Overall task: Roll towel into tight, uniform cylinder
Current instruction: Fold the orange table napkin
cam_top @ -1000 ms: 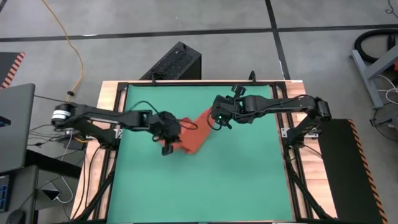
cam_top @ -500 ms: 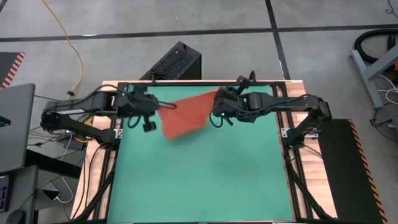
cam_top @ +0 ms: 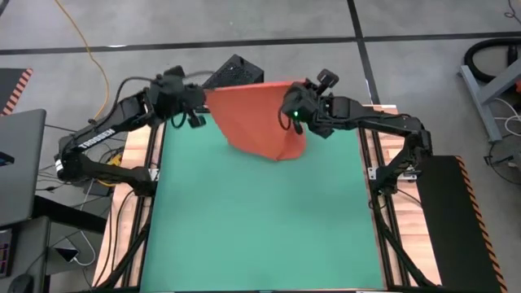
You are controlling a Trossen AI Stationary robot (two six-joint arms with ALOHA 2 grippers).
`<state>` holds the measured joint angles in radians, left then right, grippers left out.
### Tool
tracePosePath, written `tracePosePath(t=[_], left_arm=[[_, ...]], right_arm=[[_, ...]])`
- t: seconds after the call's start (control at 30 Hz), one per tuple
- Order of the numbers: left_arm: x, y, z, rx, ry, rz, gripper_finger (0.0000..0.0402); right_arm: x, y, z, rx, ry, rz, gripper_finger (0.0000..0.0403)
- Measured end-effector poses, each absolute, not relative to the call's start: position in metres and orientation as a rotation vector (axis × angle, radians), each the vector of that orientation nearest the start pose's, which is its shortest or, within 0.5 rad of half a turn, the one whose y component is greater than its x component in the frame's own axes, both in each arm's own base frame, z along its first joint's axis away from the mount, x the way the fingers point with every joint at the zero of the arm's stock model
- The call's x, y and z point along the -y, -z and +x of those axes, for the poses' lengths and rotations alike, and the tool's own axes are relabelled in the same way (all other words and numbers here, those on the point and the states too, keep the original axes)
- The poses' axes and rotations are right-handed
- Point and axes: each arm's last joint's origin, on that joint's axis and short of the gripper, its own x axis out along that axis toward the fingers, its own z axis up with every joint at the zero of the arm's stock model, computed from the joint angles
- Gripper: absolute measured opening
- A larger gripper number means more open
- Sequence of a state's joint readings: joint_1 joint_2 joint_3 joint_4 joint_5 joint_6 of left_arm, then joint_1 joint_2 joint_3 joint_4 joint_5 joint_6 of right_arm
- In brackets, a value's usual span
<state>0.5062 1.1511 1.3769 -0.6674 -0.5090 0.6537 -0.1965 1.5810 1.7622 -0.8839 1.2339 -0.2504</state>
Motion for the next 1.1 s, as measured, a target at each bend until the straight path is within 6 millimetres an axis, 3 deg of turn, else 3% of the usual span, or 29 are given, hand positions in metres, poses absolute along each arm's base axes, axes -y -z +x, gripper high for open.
tracePosePath(t=[0.27, 0.6, 0.9, 1.1], left_arm=[[-0.16, -0.434, 0.187, -0.68, -0.955, 0.765, 0.0], [-0.163, -0.453, 0.18, -0.687, -1.088, 0.965, 0.0], [-0.135, -0.469, 0.163, -0.67, -1.077, 0.859, 0.0], [-0.101, -0.444, 0.151, -0.756, -0.841, 0.556, 0.0]], right_arm=[[0.126, -0.442, 0.3, -0.827, 1.401, -0.651, 0.0002], [0.134, -0.47, 0.299, -0.724, 1.468, -0.695, 0.0003], [0.084, -0.46, 0.308, -0.838, 1.435, -0.77, 0.0003], [0.032, -0.433, 0.305, -0.781, 1.304, -0.75, 0.0003]])
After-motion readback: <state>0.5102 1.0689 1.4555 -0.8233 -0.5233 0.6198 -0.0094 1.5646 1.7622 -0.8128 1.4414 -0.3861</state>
